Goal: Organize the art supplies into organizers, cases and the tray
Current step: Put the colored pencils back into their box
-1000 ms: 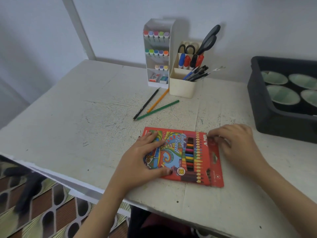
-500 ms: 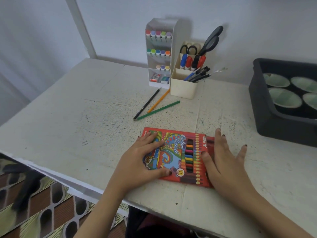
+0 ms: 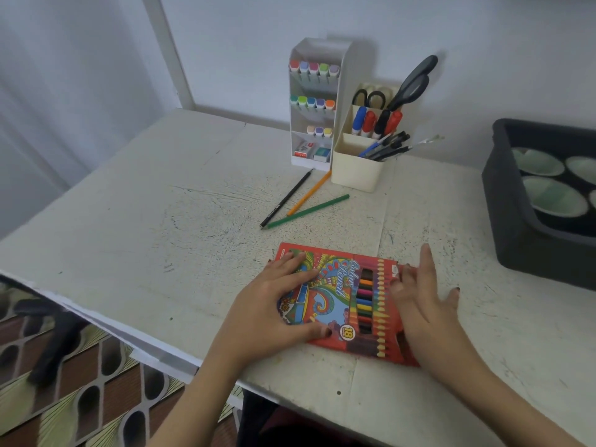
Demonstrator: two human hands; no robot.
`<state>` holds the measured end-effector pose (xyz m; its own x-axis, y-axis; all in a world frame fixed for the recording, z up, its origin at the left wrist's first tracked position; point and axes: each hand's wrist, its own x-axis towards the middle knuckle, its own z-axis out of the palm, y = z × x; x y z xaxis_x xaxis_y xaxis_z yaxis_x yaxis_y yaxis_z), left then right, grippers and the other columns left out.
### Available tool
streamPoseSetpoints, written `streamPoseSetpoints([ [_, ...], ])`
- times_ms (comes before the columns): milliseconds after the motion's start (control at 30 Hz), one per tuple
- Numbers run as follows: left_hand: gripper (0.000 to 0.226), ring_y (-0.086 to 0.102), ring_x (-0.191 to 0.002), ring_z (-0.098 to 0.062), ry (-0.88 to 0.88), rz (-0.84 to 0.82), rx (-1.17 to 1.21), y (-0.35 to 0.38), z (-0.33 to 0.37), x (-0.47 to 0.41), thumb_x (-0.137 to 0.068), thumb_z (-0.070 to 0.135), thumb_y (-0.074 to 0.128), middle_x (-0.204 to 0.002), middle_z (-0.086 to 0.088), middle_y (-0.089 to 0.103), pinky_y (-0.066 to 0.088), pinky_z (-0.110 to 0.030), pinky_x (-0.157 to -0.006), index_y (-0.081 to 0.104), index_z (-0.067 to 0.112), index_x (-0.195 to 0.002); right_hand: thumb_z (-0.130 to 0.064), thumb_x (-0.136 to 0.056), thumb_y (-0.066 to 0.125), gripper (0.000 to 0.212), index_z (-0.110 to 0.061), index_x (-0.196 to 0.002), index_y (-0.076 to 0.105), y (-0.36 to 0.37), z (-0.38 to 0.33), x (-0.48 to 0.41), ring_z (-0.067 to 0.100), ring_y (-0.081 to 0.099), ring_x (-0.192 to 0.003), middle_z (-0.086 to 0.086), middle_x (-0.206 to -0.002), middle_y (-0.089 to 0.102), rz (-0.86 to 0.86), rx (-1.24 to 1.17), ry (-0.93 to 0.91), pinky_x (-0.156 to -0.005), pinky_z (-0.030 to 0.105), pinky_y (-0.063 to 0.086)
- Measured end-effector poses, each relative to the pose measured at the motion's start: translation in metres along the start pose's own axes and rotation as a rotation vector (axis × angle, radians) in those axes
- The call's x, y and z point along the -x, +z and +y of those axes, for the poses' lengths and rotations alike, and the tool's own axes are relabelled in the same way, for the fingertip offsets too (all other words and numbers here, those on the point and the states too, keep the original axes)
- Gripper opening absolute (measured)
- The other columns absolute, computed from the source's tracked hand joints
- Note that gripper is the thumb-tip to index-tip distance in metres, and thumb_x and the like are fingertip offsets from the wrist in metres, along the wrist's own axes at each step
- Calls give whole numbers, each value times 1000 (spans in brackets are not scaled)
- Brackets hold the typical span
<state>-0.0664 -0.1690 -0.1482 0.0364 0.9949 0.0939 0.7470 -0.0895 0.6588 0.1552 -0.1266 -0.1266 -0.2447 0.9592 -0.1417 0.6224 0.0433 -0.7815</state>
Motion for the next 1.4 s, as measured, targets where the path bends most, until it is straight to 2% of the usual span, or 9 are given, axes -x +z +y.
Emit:
streamPoseSetpoints([
  [100,78,14,-136,15,-7,-2,3,0,0,0,-55,77,64,-145,32,24,5,-6,-108,47,52,-128,-69,-84,21,80,-29,-150,-2,-10,-10,-17,15,10,-145,-6,-153,27,72,249,-71,-108,37,-24],
  [300,78,13,-135,17,-10,-6,3,-1,3,-1,-56,76,64,-147,27,28,3,-3,-108,48,50,-128,-30,-95,47,40,-25,-135,49,6,-49,-82,20,34,-133,2,-145,41,41,477,-496,-110,37,20],
  [433,80,10,-130,24,-1,1,-8,-2,4,0,-55,75,65,-144,30,25,3,-1,-106,49,49,-129,-21,-93,47,35,-23,-126,59,39,-69,-124,25,43,-118,7,-130,51,-8,662,-740,-94,38,30],
  [600,79,5,-123,31,0,-6,-20,-3,3,-1,-58,64,77,-142,30,25,0,2,-102,50,45,-130,-17,-94,48,31,-21,-119,65,55,-80,-141,27,46,-113,8,-123,55,-39,721,-838,-94,39,30],
  [767,79,8,-124,30,6,-1,-11,-3,1,0,-57,68,73,-142,29,28,1,3,-102,50,47,-130,-16,-89,56,11,-13,-90,66,55,-74,-145,24,50,-97,4,-100,59,-21,721,-910,-83,33,27],
  [967,79,13,-131,22,-4,0,-2,-2,0,-1,-55,75,65,-145,30,29,2,1,-104,49,50,-128,-11,-93,50,10,-10,-100,57,20,-80,-119,19,48,-73,0,-78,54,134,429,-864,-66,34,37],
  [1133,75,16,-136,15,-16,-3,1,-3,0,0,-55,76,64,-146,30,28,2,0,-104,47,56,-124,-9,-91,55,59,-27,-140,27,-26,-73,-85,14,56,-70,1,-87,61,253,348,-800,-63,24,49],
  [1233,74,12,-133,21,1,8,3,-2,0,2,-55,76,63,-144,33,26,1,2,-103,45,56,-124,-6,-87,60,59,-24,-137,35,-51,-63,-60,10,54,-62,-2,-76,54,388,367,-741,-58,14,44],
  [1400,81,13,-133,21,22,17,-3,-1,-1,1,-54,80,62,-142,35,25,3,2,-103,48,50,-127,-8,-86,64,31,-22,-109,50,-77,-26,-25,4,64,-68,-11,-79,58,547,46,-489,-67,4,48],
])
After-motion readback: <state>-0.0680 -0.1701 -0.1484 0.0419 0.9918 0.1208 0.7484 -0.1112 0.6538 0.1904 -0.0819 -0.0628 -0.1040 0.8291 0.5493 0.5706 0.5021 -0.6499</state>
